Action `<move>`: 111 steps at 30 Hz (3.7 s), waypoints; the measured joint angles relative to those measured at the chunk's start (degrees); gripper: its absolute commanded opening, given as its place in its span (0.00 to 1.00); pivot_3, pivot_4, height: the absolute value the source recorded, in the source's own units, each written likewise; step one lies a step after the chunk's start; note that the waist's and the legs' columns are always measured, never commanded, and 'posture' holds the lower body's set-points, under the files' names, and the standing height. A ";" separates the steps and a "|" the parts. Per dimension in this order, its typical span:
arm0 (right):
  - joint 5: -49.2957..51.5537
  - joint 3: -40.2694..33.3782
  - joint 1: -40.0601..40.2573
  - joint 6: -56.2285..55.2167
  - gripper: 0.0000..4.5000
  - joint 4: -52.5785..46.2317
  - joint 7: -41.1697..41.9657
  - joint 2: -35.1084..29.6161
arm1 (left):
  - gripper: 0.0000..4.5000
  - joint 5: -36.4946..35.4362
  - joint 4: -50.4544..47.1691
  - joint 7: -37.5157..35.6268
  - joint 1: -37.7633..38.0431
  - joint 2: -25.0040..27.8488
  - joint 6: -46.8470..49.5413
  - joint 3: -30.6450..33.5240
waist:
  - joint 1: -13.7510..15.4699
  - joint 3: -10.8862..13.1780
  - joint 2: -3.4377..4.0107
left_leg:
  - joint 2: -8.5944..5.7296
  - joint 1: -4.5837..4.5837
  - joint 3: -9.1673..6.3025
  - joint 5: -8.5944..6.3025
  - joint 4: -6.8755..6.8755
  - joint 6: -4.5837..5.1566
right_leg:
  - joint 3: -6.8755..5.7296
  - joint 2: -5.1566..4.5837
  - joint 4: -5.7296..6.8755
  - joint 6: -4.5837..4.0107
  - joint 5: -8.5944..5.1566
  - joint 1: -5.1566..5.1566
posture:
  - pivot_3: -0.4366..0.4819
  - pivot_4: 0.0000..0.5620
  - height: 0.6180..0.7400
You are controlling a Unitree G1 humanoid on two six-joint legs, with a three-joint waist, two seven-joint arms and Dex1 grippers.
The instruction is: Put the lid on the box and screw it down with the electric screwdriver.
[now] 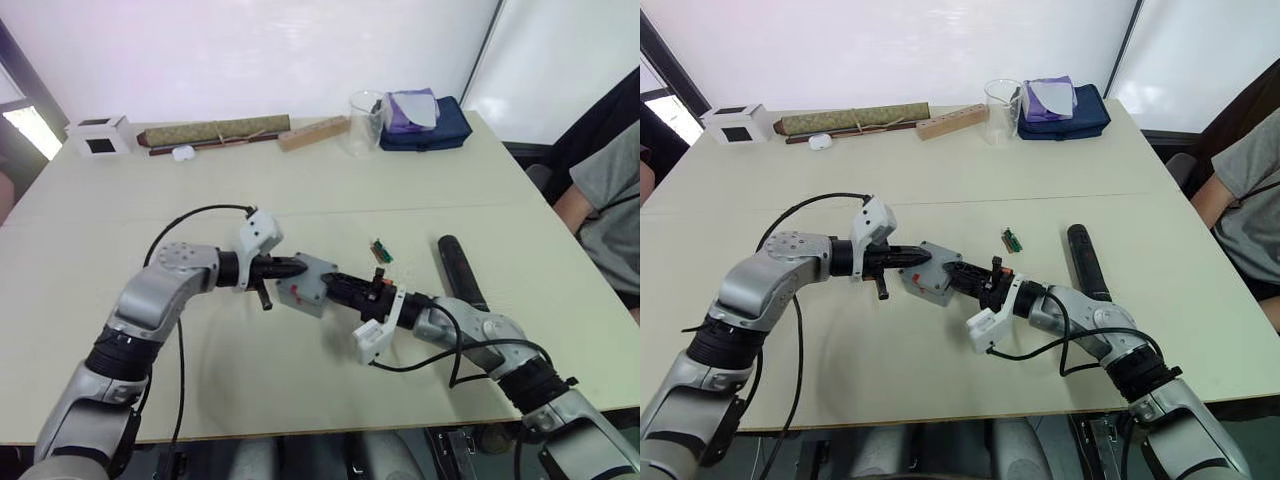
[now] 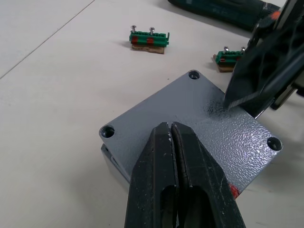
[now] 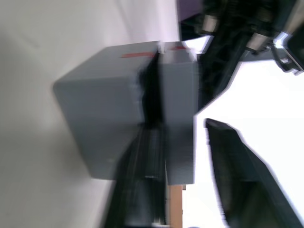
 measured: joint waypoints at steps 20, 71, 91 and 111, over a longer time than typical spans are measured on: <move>1.42 -0.67 1.76 1.16 0.73 -2.37 1.40 -2.02 | 0.00 5.53 0.57 1.92 0.96 -0.17 -3.54 -1.53 | 0.02 -0.49 -0.04 | -0.01 0.65 0.01 -0.15 -0.09 0.25 | 0.00 -0.02 -0.07 -0.15 -0.30 0.66 | 0.48 0.27 1.00; 32.69 -7.29 13.56 26.70 0.01 -18.42 32.22 0.47 | 0.00 -5.26 1.57 0.94 0.62 -3.27 3.65 8.83 | 0.17 -0.18 -0.23 | 0.03 0.40 -0.03 -0.20 -0.20 0.32 | -0.05 -0.02 -0.16 -0.05 -0.38 0.40 | 0.48 0.27 1.00; 46.23 -7.57 14.88 47.08 0.01 -26.13 38.94 5.19 | 0.00 -3.81 0.39 -3.47 4.57 6.05 2.78 8.27 | 0.94 0.04 -0.18 | 0.03 0.32 0.02 -0.20 -0.74 0.31 | -0.06 -0.03 -0.44 -0.08 -0.39 0.13 | 0.48 0.27 1.00; 45.08 -6.54 12.78 46.97 0.01 -24.01 38.38 6.32 | 0.00 -1.39 0.33 -2.19 4.65 3.12 1.71 5.70 | 1.37 0.05 -0.18 | 0.03 0.31 0.02 -0.20 -0.80 0.31 | -0.07 -0.01 -0.51 -0.04 -0.36 0.12 | 0.48 0.27 1.00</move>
